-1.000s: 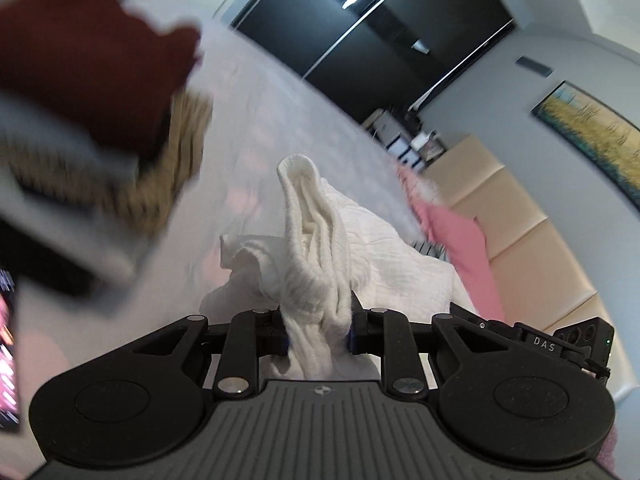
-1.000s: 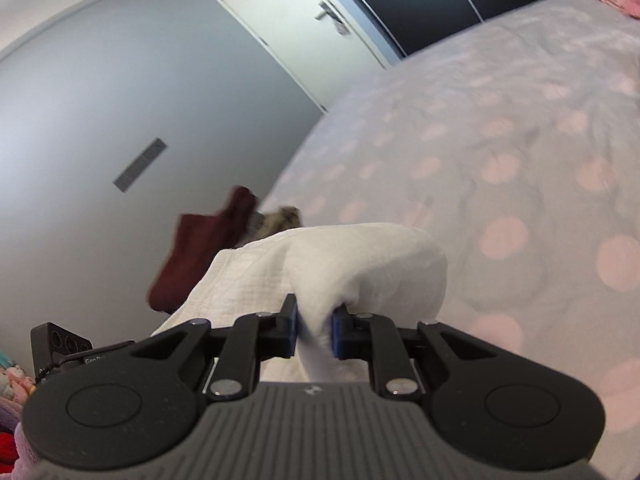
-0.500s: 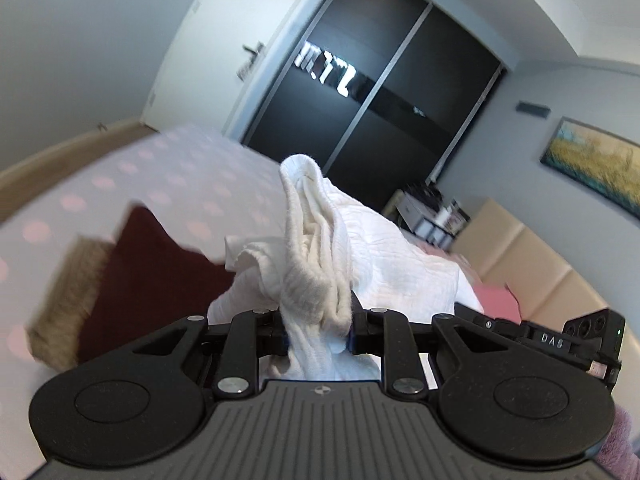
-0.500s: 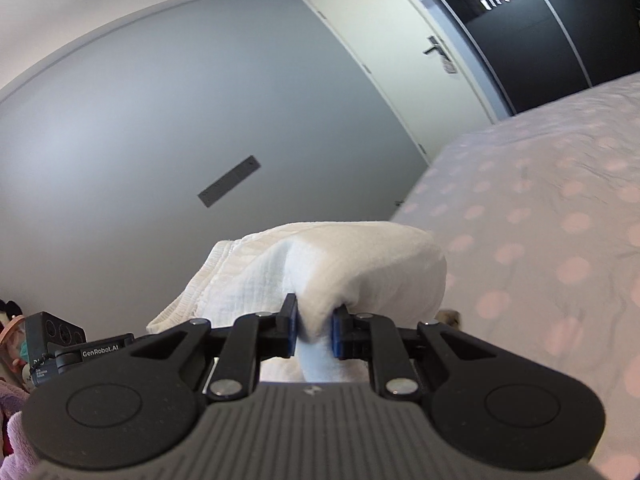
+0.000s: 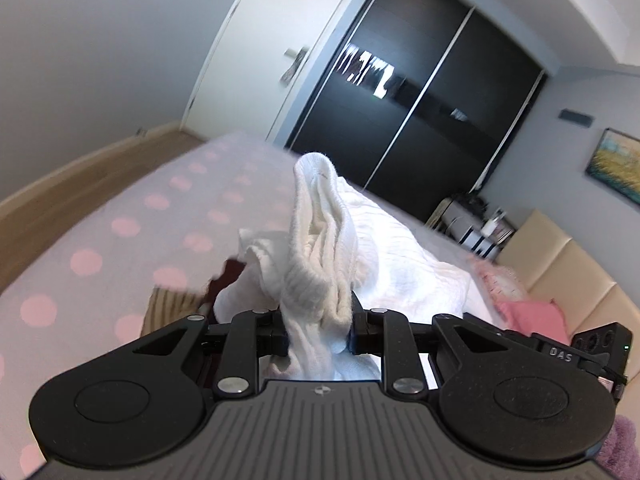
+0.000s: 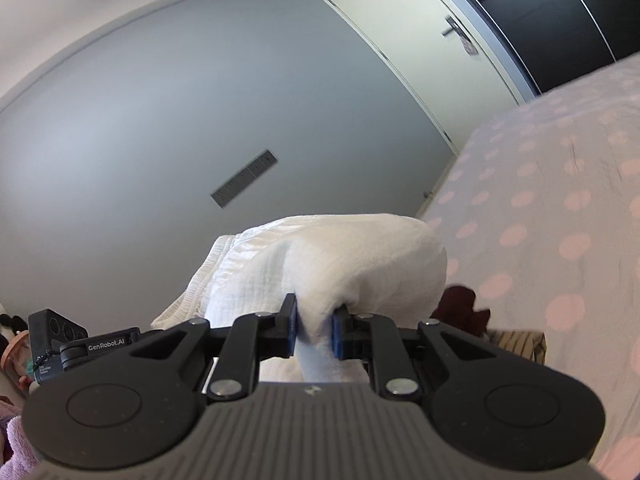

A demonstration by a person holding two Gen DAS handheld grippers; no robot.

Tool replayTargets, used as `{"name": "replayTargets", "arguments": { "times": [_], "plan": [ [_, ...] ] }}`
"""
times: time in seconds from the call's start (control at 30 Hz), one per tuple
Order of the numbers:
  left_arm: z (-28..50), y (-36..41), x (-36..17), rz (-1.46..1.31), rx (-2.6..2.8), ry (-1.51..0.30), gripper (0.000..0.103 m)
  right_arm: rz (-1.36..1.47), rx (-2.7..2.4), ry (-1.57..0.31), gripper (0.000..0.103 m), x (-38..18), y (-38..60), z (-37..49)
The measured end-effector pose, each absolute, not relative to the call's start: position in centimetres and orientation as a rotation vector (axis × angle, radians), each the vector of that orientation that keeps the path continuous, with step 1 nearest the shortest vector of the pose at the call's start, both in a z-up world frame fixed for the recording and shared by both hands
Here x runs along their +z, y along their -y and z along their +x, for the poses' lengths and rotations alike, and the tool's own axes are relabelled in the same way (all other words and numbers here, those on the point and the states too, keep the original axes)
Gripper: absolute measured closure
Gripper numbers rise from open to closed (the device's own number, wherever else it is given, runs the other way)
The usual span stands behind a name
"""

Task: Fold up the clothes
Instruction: 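Lift the folded garment with the left gripper while the right gripper pinches it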

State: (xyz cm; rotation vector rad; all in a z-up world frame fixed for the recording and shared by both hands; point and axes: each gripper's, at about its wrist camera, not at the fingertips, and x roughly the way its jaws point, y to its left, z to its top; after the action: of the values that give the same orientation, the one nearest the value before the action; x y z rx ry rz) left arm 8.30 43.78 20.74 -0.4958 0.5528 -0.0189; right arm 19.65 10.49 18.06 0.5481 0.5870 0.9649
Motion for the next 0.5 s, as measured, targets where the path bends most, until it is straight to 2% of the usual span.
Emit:
{"name": "replayTargets", "arguments": {
  "times": [0.3, 0.5],
  "plan": [
    [10.2, -47.0, 13.6, -0.565, 0.021, -0.691, 0.08, 0.527, 0.857, -0.779, 0.082, 10.4, -12.7, 22.6],
    [10.2, -48.0, 11.5, -0.594, 0.037, -0.691, 0.076, 0.517, 0.852, -0.796, 0.082, 7.8, -14.3, 24.0]
  ]
}}
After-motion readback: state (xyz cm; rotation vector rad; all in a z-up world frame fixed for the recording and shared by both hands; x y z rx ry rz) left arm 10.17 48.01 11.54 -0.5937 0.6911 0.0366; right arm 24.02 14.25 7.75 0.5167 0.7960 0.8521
